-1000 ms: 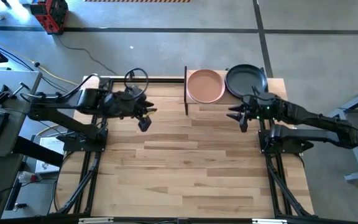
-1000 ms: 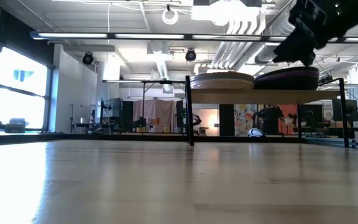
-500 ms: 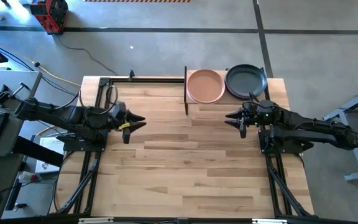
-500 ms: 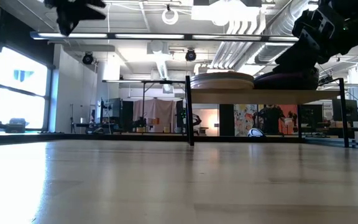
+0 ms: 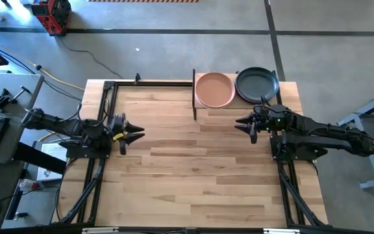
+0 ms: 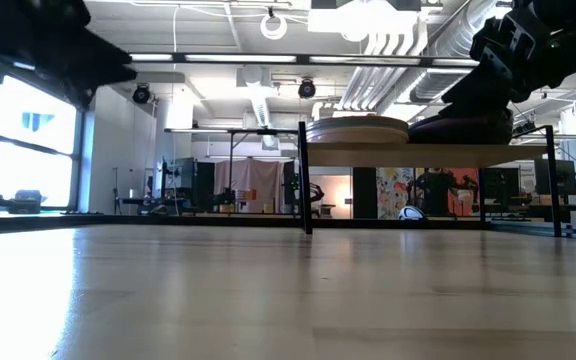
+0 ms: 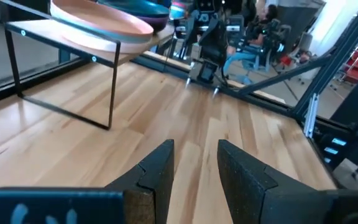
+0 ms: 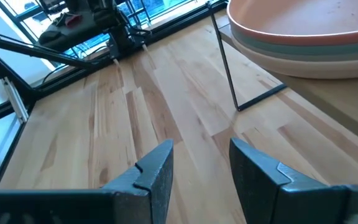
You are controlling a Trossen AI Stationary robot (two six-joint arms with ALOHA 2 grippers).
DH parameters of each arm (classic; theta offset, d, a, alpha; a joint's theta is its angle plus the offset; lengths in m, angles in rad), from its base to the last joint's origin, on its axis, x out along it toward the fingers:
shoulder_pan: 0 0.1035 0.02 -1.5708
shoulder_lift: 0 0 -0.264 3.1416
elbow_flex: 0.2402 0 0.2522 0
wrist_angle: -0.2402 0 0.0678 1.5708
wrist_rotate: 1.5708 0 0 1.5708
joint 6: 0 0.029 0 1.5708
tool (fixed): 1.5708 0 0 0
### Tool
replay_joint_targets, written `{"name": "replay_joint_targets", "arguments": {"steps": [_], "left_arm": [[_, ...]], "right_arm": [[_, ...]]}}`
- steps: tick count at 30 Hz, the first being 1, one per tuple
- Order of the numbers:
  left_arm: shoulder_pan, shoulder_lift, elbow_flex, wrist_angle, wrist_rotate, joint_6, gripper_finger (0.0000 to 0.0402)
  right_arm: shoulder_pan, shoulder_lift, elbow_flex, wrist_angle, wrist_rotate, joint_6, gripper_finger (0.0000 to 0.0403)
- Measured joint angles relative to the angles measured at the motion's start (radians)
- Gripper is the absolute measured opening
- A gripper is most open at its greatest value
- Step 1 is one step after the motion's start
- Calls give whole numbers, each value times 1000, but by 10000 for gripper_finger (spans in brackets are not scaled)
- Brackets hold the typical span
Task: Place and stack plates onto a shelf
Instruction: Return to Home Position
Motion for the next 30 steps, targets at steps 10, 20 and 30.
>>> {"name": "replay_joint_targets", "arguments": {"steps": [10,20,30], "left_arm": [[0,-98,-186,62,1,17,113],[2,-108,-203,71,4,35,113],[14,-100,-203,70,-15,-7,113]], "right_arm": [[0,0,0,-16,4,-3,140],[0,0,0,-50,4,-10,140],[0,0,0,-147,12,-61,140]]}}
